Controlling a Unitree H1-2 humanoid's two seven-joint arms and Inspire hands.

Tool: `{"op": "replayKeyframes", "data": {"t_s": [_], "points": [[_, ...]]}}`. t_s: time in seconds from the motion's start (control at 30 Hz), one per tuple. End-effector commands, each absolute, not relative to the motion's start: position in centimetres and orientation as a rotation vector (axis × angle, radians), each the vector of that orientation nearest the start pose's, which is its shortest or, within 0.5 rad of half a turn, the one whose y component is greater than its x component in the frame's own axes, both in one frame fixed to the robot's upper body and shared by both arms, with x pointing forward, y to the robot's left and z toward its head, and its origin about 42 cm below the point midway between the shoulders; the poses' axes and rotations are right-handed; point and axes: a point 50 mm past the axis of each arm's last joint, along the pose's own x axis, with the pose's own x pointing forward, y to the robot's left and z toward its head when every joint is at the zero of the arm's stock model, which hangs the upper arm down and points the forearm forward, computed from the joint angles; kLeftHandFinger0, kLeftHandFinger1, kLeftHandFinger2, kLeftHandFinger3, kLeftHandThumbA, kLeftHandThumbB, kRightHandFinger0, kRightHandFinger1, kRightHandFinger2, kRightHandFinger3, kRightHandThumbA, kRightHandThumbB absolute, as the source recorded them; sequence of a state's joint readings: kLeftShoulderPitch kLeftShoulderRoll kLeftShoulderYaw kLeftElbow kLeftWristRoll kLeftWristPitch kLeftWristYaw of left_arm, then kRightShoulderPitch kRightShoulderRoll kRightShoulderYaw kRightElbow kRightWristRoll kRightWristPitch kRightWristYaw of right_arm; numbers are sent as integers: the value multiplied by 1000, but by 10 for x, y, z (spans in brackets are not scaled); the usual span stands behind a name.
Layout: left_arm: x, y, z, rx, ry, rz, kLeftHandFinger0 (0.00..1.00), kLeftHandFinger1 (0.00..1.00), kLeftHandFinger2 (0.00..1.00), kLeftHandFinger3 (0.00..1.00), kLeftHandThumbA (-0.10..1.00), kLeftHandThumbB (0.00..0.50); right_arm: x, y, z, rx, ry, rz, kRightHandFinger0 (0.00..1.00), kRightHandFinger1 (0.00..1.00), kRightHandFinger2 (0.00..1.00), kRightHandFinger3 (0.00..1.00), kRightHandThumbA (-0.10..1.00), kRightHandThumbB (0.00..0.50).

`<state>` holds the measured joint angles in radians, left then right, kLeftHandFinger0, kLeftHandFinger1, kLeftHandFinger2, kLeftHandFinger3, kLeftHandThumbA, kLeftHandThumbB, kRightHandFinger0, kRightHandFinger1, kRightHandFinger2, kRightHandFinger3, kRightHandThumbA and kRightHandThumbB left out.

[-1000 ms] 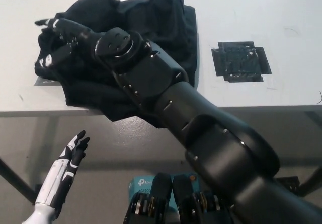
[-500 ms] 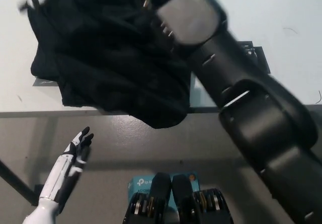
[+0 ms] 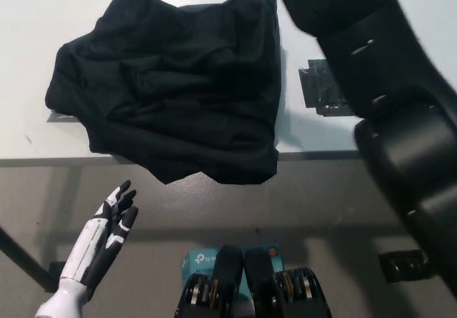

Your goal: The robot grabs the right edges of the black jacket on the table, and folds it in half

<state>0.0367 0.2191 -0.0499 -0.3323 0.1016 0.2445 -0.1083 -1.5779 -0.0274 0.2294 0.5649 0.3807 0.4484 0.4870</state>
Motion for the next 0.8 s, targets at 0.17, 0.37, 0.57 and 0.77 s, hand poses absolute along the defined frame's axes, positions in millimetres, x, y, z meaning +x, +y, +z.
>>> {"op": "replayKeyframes", "data": {"t_s": [0.17,0.37,0.57,0.77], "points": [[275,245,180,312,-108,-182,1000,1000,1000,1000,929,25,386,-45,677,-322,-809,1029,1000,1000,1000,1000,1000,458],[278,252,187,334,-118,-180,1000,1000,1000,1000,985,29,343,-168,661,-396,-971,831,1000,1000,1000,1000,1000,477],[284,254,190,316,-156,-158,1000,1000,1000,1000,982,2,297,-278,581,-416,-984,611,1000,1000,1000,1000,1000,433],[291,259,192,302,-178,-127,1000,1000,1000,1000,1000,8,264,-334,457,-208,-836,380,1000,1000,1000,1000,1000,440]]}}
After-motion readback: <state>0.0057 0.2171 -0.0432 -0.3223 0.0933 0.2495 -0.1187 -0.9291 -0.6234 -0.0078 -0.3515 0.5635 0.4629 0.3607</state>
